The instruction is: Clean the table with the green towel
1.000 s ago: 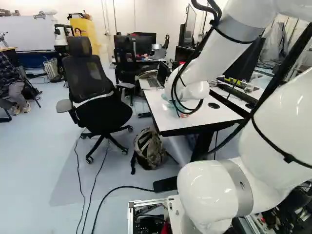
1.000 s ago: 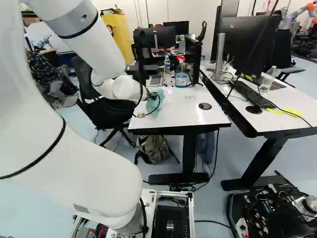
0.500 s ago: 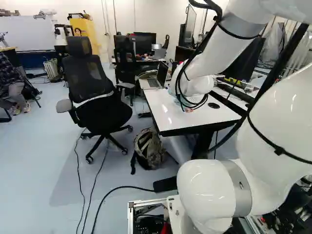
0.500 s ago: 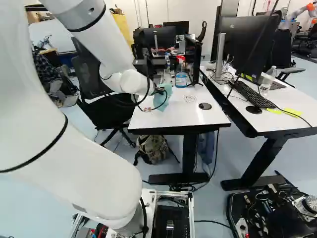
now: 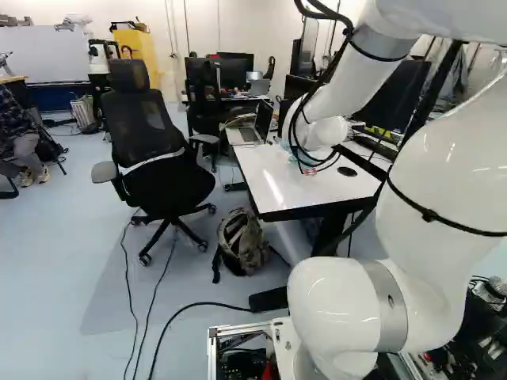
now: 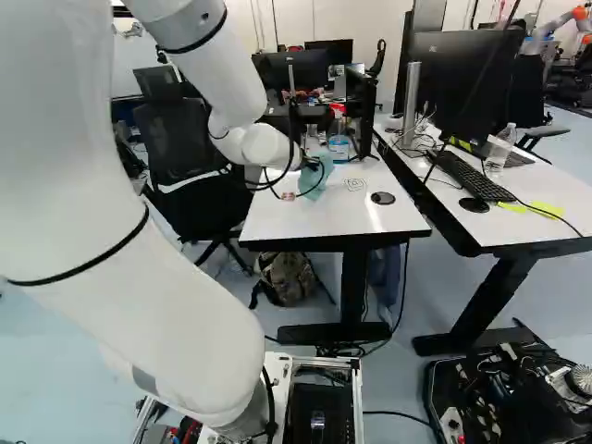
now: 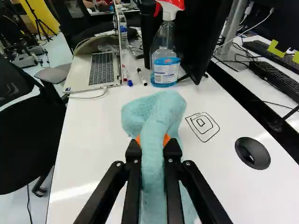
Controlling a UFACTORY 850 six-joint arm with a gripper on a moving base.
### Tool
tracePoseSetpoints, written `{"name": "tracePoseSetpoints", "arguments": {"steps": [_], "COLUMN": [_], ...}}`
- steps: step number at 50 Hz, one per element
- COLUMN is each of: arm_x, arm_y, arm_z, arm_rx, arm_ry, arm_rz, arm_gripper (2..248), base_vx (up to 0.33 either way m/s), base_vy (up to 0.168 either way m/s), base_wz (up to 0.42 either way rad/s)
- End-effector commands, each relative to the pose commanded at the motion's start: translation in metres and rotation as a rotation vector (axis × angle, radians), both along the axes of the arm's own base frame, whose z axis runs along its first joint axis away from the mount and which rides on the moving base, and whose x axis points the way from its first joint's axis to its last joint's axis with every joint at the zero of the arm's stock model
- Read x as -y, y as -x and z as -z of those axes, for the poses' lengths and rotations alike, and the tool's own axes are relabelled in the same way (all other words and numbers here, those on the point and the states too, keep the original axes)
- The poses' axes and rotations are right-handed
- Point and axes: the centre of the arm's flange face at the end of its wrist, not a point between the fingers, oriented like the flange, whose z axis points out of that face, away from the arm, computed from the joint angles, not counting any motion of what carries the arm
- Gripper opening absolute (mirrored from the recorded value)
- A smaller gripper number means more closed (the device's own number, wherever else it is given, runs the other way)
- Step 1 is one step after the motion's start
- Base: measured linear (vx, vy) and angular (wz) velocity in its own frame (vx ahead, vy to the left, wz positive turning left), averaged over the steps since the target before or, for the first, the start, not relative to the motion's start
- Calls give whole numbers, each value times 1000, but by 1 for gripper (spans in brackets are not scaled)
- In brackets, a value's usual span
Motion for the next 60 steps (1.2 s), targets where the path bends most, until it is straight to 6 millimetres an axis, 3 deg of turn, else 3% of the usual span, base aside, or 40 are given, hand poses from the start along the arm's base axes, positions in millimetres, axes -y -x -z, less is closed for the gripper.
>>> {"name": "tracePoseSetpoints", "arguments": {"steps": [27,43,60], "arm_x": [25,28,34], "arm_y": [-36,-57,-68], "arm_z": [0,1,10], "arm_rx": [4,9,-4], "arm_ry": [1,2,-1], "arm_rz": [37,33,39], "arm_gripper": [53,53,53], "base_vx": [0,0,0], "base_vy": [0,0,0], "base_wz": [0,0,0]}}
